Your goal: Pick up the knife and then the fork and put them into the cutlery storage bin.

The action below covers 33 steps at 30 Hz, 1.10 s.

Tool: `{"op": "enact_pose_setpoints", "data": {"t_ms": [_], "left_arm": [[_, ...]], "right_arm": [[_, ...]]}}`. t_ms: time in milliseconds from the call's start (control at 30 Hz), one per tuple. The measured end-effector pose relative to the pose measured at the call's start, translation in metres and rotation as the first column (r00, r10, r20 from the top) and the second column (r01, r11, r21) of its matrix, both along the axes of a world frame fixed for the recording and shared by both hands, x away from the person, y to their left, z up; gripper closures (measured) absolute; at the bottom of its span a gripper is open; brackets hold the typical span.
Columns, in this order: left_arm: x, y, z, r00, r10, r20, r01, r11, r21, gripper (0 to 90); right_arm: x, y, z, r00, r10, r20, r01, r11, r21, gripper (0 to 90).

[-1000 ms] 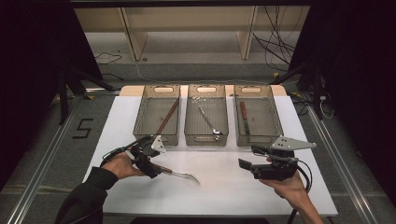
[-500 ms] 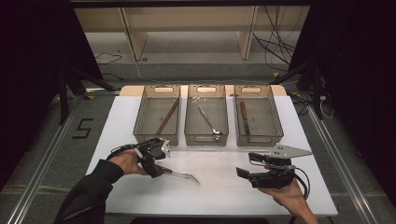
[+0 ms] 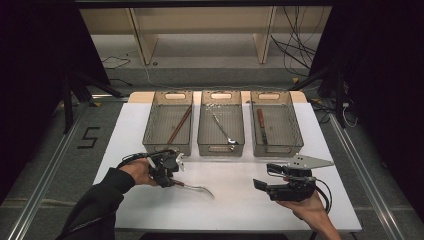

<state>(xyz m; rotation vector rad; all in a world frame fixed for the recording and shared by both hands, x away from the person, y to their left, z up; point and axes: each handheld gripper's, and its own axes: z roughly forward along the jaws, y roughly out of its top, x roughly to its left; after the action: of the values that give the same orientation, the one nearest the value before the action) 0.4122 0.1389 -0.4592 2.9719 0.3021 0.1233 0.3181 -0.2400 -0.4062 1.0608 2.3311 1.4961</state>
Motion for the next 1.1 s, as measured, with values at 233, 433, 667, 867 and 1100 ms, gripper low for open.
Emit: {"op": "enact_pose_setpoints", "data": {"t_ms": [233,433,667,867,1100], "left_arm": [[-0.005,-0.002,0.001,0.998,-0.062,-0.012,0.063,0.9976,0.031,70.5],[-0.012,-0.001,0.001,0.9936,-0.111,-0.023,0.111,0.9935,0.022,75.8],[-0.019,-0.002,0.002,0.9907,-0.135,-0.015,0.135,0.9907,0.017,80.2],[-0.024,-0.004,0.011,0.9975,-0.07,0.012,0.071,0.9965,-0.045,80.3],[-0.026,-0.013,0.019,0.9997,0.006,-0.022,-0.008,0.9952,-0.097,80.2]], "right_arm": [[0.0,-0.001,0.0,1.0,-0.001,0.0,0.001,1.0,-0.001,23.8],[0.001,-0.001,0.0,1.0,-0.004,-0.002,0.004,1.0,-0.003,23.8],[0.002,-0.001,-0.001,1.0,-0.006,-0.006,0.006,1.0,-0.007,23.9],[0.001,0.001,-0.001,1.0,-0.004,0.002,0.004,1.0,-0.007,23.9],[-0.003,0.004,0.003,0.9994,-0.004,0.035,0.005,0.9998,-0.02,23.4]]}}
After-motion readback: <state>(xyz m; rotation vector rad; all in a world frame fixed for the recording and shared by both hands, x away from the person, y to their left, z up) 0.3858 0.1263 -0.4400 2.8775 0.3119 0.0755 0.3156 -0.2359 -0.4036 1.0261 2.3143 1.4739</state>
